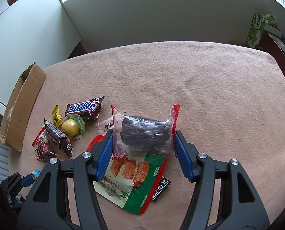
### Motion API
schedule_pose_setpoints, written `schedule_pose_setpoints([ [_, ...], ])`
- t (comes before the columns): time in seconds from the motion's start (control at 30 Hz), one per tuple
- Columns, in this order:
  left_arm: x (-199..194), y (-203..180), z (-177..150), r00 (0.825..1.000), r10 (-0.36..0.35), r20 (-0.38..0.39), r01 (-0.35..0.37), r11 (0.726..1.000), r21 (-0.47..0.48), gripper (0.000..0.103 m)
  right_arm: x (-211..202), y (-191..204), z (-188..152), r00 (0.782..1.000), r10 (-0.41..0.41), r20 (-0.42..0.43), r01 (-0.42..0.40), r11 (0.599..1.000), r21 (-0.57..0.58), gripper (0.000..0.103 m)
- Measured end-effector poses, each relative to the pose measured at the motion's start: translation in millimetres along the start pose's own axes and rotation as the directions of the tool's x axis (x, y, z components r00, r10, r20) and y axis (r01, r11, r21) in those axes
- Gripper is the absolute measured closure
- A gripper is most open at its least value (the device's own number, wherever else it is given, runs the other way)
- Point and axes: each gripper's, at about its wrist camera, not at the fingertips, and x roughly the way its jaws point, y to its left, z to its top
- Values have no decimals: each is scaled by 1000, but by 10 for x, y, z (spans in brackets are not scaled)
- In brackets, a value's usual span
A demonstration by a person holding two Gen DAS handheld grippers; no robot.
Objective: Organize snacks
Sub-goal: 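Grasp the dark packet in clear wrap with the right gripper while the left gripper grasps the orange-tipped candy, then carry both snacks into the cardboard box and open both grippers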
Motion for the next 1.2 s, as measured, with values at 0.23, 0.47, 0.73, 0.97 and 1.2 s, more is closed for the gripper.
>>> schedule_pose_setpoints([
  [0.23,-78,30,3,1000,-10,8,10,1000,-11,67,-240,59,-62,999,-3,37,4,1000,-30,39],
  [0.47,-236,56,17,999,-20,38,21,1000,-21,67,-505,236,-39,997,21,76,-16,998,-65,39],
  [0.73,-521,224,88,995,-8,95,12,999,-43,67,-730,775,76,990,85,113,-68,987,-147,39],
  [0.97,-790,574,145,987,41,153,-27,995,-91,67,-809,1403,146,982,144,123,-110,963,-245,39],
  [1.2,-977,989,222,974,118,195,-90,985,-147,67,-707,2112,321,974,194,120,-144,931,-336,39],
])
